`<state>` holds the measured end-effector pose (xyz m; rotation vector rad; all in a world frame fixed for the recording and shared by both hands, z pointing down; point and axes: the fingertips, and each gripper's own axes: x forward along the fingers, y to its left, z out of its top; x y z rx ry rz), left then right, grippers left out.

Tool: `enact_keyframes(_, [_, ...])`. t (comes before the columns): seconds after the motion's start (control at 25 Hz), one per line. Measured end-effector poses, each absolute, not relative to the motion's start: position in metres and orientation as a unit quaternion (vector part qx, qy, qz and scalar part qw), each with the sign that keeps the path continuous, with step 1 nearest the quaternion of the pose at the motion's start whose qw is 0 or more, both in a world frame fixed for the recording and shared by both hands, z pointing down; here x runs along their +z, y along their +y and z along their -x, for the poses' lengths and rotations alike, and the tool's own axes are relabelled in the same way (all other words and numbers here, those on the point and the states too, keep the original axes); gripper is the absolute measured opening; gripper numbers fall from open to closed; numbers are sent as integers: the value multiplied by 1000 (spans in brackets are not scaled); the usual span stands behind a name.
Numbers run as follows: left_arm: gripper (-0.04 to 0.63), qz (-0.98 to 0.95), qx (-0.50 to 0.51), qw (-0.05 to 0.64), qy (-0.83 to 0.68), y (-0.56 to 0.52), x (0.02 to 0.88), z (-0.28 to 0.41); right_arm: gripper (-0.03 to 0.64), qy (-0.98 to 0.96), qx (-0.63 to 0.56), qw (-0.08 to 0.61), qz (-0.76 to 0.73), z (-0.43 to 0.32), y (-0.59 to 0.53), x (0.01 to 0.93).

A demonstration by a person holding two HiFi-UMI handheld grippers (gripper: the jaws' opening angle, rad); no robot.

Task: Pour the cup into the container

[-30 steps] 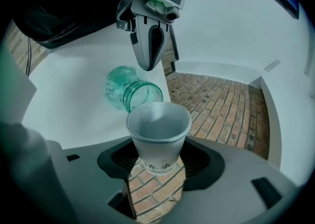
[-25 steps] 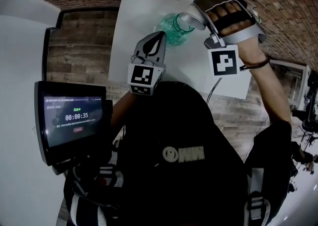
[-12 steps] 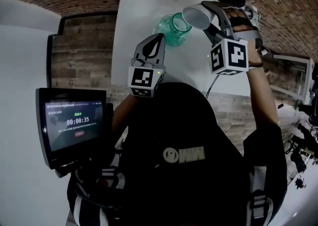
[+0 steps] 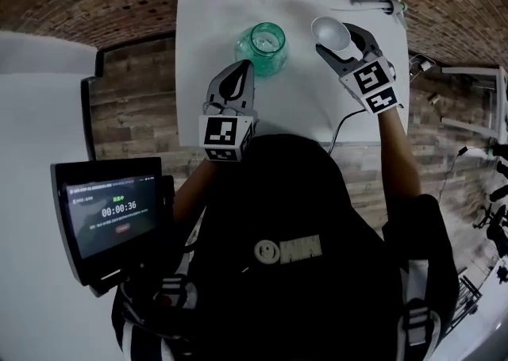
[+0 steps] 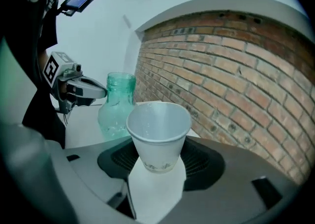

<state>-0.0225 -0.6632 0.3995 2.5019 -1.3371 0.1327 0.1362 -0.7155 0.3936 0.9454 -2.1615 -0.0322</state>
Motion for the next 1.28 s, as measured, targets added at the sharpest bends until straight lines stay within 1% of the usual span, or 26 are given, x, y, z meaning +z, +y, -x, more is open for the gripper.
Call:
enact_keyframes(0.2, [-3,-875,55,143,-459,-660,398,9,256,-858,87,309,-402,-156,-700,445])
enact_keyframes(0.36, [-3,-876,60,137,-458,-660,397,4,256,-856,112,279,-420,-161,-693,479])
enact_keyframes(0.72, [-3,-875,63,128,-462,-657,394,4,256,-844,137,269,-444,-164,-686,532])
enact_keyframes(0.88, [-3,-876,67,127,-460,-653,393,-1,256,-846,148,261,-440,-161,-680,540])
enact_keyframes(1.0, [-3,-878,67,124,-458,-647,392,-5,256,-848,155,241,-446,-163,-677,542])
enact_keyframes(1.28, [-3,-881,70,124,-450,-647,392,-6,261,-857,147,230,-436,-159,-677,543])
